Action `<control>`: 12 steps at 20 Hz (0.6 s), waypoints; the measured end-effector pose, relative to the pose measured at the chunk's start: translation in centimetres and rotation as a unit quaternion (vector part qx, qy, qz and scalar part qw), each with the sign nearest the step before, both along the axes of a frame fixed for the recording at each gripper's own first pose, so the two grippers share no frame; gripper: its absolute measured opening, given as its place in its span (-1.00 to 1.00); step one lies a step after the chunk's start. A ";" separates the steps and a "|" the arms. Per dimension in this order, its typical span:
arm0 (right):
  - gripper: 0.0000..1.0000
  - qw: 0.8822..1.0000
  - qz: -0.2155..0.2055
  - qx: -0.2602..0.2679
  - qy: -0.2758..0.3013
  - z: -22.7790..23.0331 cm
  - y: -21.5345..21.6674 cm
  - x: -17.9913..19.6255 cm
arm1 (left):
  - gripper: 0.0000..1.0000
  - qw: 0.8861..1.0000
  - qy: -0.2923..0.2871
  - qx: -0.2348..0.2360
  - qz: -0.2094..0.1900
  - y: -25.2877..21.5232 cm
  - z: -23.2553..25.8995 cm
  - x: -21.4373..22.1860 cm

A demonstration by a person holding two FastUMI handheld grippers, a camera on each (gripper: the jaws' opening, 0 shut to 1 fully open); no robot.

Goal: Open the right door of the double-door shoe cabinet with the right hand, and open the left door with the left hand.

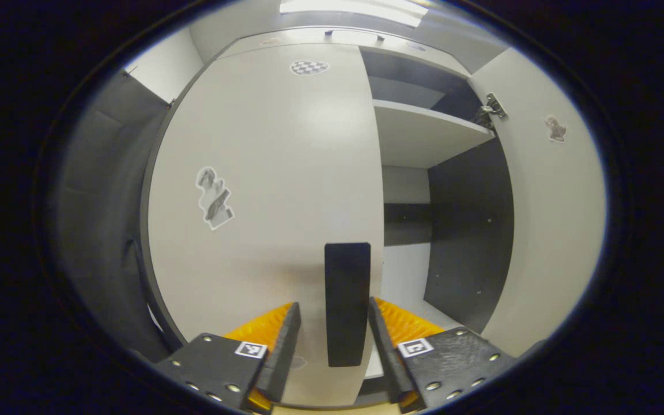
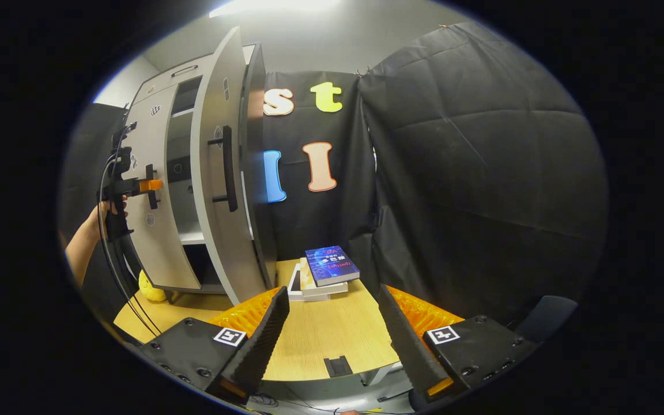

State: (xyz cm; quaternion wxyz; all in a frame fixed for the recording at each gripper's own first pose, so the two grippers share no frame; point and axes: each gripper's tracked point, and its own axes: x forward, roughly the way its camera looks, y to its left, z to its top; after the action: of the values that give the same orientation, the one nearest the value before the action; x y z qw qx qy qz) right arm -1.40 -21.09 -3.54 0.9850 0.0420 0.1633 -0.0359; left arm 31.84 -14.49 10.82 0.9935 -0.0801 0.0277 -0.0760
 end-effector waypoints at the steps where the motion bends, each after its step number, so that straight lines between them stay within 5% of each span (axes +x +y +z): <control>1: 0.96 1.000 -0.001 -0.001 -0.001 -0.1 -0.2 0.0 | 0.19 1.000 -0.005 -0.002 0.001 0.1 0.1 -0.2; 6: 0.95 1.000 0.005 0.005 -0.001 -0.3 -0.3 0.4 | -0.13 1.000 -0.010 0.020 -0.010 -0.6 0.4 -1.0; 7: 0.95 1.000 0.005 0.004 -0.003 -0.2 -0.5 0.6 | -0.46 1.000 -0.008 0.022 -0.007 -0.8 0.1 -0.4; 12: 0.95 1.000 0.016 0.009 -0.017 0.0 -0.8 1.2 | -0.46 1.000 -0.015 0.015 -0.003 -0.8 -0.1 -0.7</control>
State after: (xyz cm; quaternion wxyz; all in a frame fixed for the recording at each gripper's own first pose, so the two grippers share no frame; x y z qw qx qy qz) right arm -0.22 -21.92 -3.55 0.9877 0.0488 0.1471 -0.0180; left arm 31.12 -15.25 10.71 0.9946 -0.0644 0.0139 -0.0798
